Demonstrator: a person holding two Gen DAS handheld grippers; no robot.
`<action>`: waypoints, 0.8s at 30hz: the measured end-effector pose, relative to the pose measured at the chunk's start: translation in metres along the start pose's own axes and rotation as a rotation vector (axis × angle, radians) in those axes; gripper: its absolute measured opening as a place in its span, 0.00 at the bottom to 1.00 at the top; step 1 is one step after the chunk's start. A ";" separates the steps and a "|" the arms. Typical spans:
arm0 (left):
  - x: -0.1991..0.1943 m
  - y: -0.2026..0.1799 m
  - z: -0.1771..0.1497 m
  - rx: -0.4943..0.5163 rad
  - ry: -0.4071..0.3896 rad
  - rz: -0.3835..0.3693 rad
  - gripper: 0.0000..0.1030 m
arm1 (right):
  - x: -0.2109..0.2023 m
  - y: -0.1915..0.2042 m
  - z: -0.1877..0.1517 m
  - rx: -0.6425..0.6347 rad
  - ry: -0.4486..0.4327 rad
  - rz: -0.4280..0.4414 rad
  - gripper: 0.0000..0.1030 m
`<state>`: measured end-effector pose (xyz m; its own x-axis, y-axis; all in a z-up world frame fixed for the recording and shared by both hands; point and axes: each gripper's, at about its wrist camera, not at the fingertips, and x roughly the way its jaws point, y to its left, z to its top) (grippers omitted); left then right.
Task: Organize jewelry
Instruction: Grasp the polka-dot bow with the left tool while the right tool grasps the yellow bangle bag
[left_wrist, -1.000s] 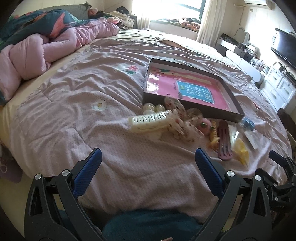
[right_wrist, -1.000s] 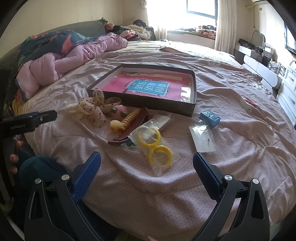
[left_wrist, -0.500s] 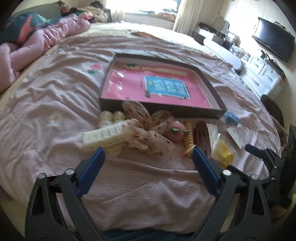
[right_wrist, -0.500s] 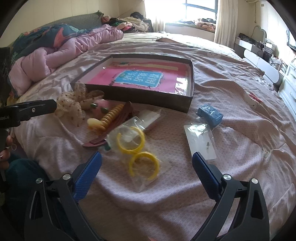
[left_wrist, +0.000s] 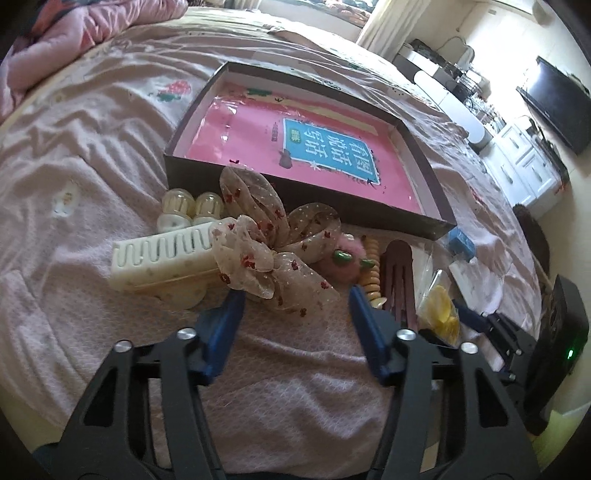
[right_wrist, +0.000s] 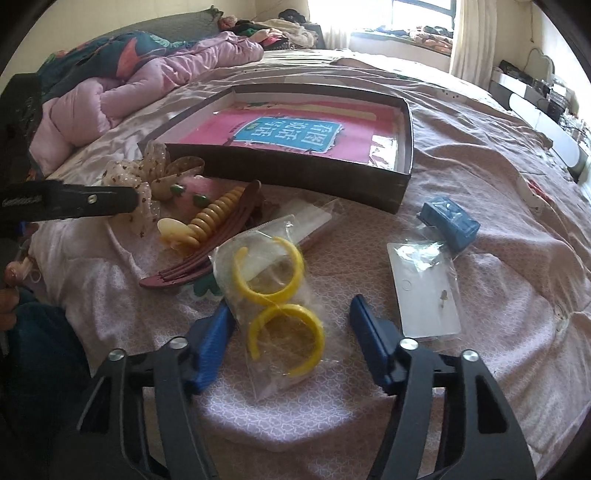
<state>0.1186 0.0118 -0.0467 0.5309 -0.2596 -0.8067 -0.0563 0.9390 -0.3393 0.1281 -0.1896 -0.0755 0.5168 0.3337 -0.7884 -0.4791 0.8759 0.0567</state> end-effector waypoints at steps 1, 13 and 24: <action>0.002 0.001 0.001 -0.011 0.004 -0.001 0.44 | 0.000 0.000 0.000 -0.002 -0.001 0.005 0.51; 0.023 0.003 0.004 -0.052 0.055 -0.029 0.02 | -0.014 -0.012 -0.009 0.014 -0.030 0.044 0.40; -0.013 -0.017 0.004 0.033 -0.049 -0.063 0.00 | -0.037 -0.028 -0.009 0.049 -0.071 0.040 0.38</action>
<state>0.1157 0.0001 -0.0286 0.5736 -0.3078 -0.7592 0.0061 0.9283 -0.3718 0.1163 -0.2300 -0.0536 0.5481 0.3913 -0.7393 -0.4658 0.8769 0.1188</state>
